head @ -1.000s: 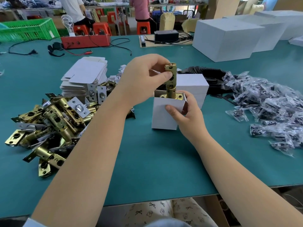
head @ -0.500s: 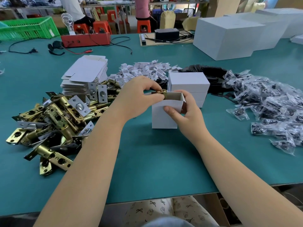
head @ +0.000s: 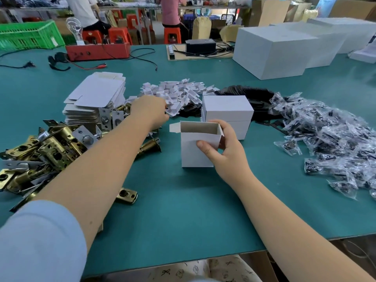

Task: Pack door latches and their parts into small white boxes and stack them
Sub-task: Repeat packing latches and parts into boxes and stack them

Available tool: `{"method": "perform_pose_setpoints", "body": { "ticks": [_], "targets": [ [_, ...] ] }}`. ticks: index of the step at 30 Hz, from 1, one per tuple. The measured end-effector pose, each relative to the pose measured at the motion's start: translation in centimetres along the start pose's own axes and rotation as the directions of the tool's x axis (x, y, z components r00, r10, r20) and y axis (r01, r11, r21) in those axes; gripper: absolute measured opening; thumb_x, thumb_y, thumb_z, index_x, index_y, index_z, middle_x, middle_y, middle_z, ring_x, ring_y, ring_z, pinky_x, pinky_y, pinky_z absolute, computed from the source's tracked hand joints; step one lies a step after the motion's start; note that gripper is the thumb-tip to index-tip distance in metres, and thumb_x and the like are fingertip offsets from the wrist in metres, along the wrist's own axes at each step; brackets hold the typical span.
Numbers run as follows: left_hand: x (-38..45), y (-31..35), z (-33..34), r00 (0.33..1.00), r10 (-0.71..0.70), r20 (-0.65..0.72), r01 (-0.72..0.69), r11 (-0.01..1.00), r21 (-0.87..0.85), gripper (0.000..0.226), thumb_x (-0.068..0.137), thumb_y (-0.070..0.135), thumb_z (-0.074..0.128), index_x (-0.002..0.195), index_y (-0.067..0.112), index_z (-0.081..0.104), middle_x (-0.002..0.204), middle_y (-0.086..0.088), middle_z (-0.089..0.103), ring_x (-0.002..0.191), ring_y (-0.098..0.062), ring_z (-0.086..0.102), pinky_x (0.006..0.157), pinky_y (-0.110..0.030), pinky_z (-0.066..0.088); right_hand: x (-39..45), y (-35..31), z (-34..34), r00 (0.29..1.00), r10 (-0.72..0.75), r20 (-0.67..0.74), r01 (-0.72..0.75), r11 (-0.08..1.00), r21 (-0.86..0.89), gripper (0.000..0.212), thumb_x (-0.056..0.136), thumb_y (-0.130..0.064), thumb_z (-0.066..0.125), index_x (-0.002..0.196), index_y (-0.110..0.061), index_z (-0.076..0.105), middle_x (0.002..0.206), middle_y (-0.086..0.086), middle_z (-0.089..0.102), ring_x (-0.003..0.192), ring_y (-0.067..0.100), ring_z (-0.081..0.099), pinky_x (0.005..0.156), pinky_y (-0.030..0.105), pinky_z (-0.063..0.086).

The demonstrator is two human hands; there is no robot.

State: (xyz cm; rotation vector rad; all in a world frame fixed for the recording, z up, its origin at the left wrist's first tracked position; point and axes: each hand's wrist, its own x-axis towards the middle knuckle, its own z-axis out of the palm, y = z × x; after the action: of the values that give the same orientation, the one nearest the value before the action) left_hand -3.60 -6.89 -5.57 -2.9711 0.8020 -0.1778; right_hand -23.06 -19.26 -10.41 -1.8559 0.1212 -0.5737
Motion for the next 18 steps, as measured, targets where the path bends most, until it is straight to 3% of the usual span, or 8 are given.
{"method": "perform_pose_setpoints", "body": {
  "ticks": [2, 5, 9, 12, 14, 18],
  "targets": [
    [1.2, 0.0, 0.6, 0.999, -0.002, -0.042, 0.004, 0.998, 0.061, 0.036, 0.095, 0.036, 0.051, 0.124, 0.017, 0.06, 0.124, -0.013, 0.062, 0.118, -0.035, 0.051, 0.092, -0.043, 0.043, 0.0, 0.0, 0.1, 1.0, 0.004, -0.001, -0.004, 1.0, -0.005, 0.039, 0.081, -0.038, 0.069, 0.106, -0.054, 0.044, 0.096, -0.034, 0.06, 0.087, -0.005, 0.06, 0.069, 0.004, 0.041],
    [2.7, 0.8, 1.3, 0.997, 0.011, -0.082, -0.018, 0.996, -0.082, 0.04, 0.097, 0.037, 0.05, 0.131, 0.016, 0.054, 0.127, -0.014, 0.061, 0.122, -0.037, 0.047, 0.095, -0.045, 0.041, 0.0, 0.1, 0.1, 1.0, 0.015, 0.0, -0.015, 1.0, -0.009, 0.039, 0.079, -0.042, 0.068, 0.107, -0.056, 0.044, 0.099, -0.033, 0.06, 0.091, -0.003, 0.06, 0.071, 0.006, 0.043],
    [4.2, 1.9, 2.4, 0.995, 0.096, 0.013, -0.094, 0.993, -0.072, 0.041, 0.101, 0.032, 0.043, 0.139, 0.018, 0.043, 0.133, -0.015, 0.056, 0.124, -0.038, 0.046, 0.09, -0.045, 0.041, 0.0, 0.2, 0.2, 1.0, 0.013, 0.002, -0.013, 1.0, -0.017, 0.04, 0.076, -0.047, 0.067, 0.103, -0.065, 0.042, 0.1, -0.034, 0.059, 0.093, -0.003, 0.06, 0.072, 0.007, 0.045],
    [4.7, 2.4, 3.0, 0.997, 0.076, 0.023, -0.075, 0.996, -0.045, 0.038, 0.1, 0.034, 0.046, 0.135, 0.018, 0.047, 0.132, -0.013, 0.057, 0.122, -0.038, 0.046, 0.094, -0.047, 0.039, 0.1, 0.3, 0.2, 1.0, 0.016, 0.002, -0.016, 1.0, -0.016, 0.042, 0.075, -0.048, 0.067, 0.102, -0.068, 0.041, 0.102, -0.034, 0.058, 0.094, -0.002, 0.059, 0.074, 0.008, 0.045],
    [4.9, 2.8, 3.2, 0.998, 0.056, -0.043, -0.057, 0.998, -0.016, 0.03, 0.098, 0.027, 0.052, 0.127, 0.018, 0.054, 0.126, -0.012, 0.06, 0.121, -0.035, 0.047, 0.094, -0.044, 0.038, 0.2, 0.3, 0.2, 1.0, 0.016, -0.001, -0.016, 1.0, -0.015, 0.042, 0.075, -0.047, 0.067, 0.1, -0.069, 0.041, 0.101, -0.035, 0.058, 0.093, -0.004, 0.059, 0.072, 0.005, 0.043],
    [4.6, 3.0, 3.8, 0.993, 0.069, -0.092, -0.073, 0.996, -0.042, 0.03, 0.093, -0.001, 0.046, 0.12, 0.01, 0.054, 0.12, -0.015, 0.057, 0.108, -0.039, 0.055, 0.077, -0.042, 0.042, 0.3, 0.1, 0.2, 1.0, 0.014, -0.005, -0.015, 1.0, -0.015, 0.042, 0.075, -0.047, 0.066, 0.098, -0.071, 0.04, 0.099, -0.038, 0.057, 0.092, -0.007, 0.058, 0.069, 0.003, 0.042]
  ]
}}
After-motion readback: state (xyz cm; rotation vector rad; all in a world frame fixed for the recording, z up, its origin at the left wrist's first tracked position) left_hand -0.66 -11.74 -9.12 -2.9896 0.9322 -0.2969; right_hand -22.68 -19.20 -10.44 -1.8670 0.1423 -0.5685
